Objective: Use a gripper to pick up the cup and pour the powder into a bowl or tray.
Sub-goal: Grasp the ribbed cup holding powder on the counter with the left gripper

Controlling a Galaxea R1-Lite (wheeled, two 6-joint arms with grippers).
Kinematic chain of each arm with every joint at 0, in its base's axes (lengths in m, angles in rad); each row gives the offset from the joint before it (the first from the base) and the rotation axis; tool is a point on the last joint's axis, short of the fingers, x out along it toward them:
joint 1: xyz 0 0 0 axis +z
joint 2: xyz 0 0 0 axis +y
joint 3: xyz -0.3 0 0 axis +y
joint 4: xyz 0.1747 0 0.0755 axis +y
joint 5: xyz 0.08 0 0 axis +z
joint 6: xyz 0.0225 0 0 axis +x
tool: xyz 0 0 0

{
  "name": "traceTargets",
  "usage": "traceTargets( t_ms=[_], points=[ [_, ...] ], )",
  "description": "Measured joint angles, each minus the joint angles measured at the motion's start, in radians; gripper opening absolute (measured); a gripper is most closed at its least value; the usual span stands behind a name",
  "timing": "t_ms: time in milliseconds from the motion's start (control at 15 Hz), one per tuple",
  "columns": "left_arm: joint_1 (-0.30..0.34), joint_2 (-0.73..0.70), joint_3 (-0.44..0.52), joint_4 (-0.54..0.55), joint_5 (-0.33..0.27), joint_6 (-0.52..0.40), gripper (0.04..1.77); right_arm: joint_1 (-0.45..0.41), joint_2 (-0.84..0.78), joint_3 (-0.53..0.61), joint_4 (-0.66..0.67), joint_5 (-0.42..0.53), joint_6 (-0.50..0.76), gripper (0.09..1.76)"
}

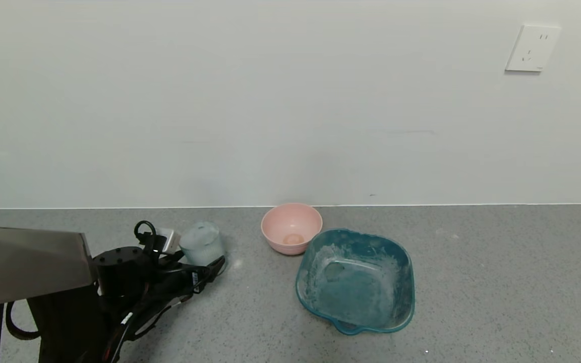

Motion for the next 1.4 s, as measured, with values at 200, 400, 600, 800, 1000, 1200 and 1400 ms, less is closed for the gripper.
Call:
traceTargets(
  t_ms=[200, 400, 600, 800, 1000, 1200, 1400],
  points=[
    [-0.002, 0.011, -0.019, 0.0, 0.0, -0.003, 1.72, 0.0, 0.0, 0.0, 0.0, 0.0, 0.0, 1.71],
    [-0.009, 0.019, -0.04, 0.0, 0.001, -0.014, 1.72, 0.0, 0.0, 0.0, 0.0, 0.0, 0.0, 1.71],
    [-0.013, 0.027, -0.053, 0.0, 0.003, -0.017, 1.72, 0.0, 0.0, 0.0, 0.0, 0.0, 0.0, 1.71],
    [-0.013, 0.037, -0.062, 0.0, 0.01, -0.016, 1.72, 0.0, 0.0, 0.0, 0.0, 0.0, 0.0, 1.71],
    [-0.013, 0.049, -0.074, 0.0, 0.017, -0.016, 1.72, 0.0, 0.0, 0.0, 0.0, 0.0, 0.0, 1.71],
    [-0.013, 0.055, -0.08, 0.0, 0.024, -0.016, 1.72, 0.0, 0.0, 0.0, 0.0, 0.0, 0.0, 1.71],
    [-0.013, 0.06, -0.083, 0.0, 0.024, -0.016, 1.72, 0.0, 0.0, 0.0, 0.0, 0.0, 0.0, 1.71]
  ],
)
